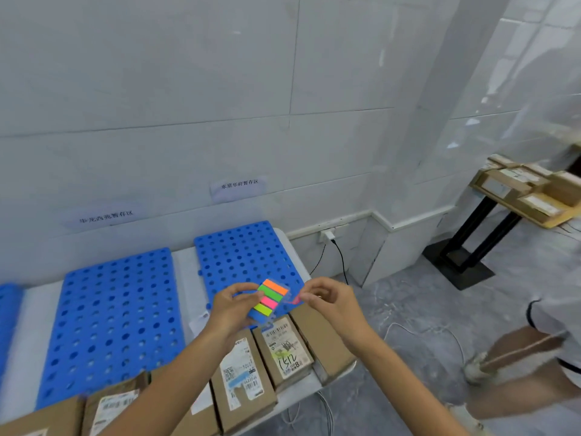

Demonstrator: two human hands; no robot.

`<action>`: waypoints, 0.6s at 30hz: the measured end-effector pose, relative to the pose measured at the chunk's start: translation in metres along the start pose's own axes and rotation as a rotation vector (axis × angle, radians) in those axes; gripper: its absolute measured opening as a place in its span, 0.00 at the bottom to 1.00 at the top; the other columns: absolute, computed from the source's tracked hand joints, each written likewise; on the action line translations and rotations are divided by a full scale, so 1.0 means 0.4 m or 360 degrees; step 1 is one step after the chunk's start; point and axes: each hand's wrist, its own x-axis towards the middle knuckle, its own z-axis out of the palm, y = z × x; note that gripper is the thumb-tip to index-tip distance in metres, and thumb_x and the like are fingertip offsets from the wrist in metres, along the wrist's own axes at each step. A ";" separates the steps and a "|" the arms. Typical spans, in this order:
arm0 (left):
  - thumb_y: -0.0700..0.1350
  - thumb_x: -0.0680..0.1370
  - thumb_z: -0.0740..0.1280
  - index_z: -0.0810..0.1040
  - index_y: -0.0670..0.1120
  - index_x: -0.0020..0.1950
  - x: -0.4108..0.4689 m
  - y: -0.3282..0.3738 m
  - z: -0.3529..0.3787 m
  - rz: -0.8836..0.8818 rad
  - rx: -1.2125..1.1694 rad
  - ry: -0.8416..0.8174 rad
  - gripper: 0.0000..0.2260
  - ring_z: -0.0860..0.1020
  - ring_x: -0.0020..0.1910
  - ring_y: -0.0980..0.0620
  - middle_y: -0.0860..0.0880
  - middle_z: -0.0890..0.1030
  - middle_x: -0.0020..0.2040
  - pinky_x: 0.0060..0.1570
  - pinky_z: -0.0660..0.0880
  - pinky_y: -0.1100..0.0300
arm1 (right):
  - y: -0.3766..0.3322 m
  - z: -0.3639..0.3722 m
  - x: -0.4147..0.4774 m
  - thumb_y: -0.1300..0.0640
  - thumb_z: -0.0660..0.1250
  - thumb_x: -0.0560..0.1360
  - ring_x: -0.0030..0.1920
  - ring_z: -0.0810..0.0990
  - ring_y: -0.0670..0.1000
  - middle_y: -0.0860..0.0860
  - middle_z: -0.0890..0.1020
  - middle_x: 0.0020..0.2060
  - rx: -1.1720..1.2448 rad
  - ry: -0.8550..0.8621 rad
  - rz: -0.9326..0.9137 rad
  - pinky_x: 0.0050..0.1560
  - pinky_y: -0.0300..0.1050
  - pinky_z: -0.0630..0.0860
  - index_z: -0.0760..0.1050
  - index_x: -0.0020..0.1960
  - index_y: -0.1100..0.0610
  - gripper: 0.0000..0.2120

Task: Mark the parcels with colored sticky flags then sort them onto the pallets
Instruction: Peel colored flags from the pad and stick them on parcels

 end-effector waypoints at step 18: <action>0.38 0.77 0.67 0.76 0.44 0.54 0.058 -0.059 0.016 -0.0032 0.0026 0.0121 0.07 0.80 0.41 0.52 0.44 0.80 0.47 0.31 0.74 0.63 | 0.543 -0.090 0.089 0.77 0.57 0.70 0.27 0.75 0.45 0.51 0.75 0.28 -0.0665 0.0433 0.0813 0.37 0.37 0.75 0.73 0.38 0.56 0.18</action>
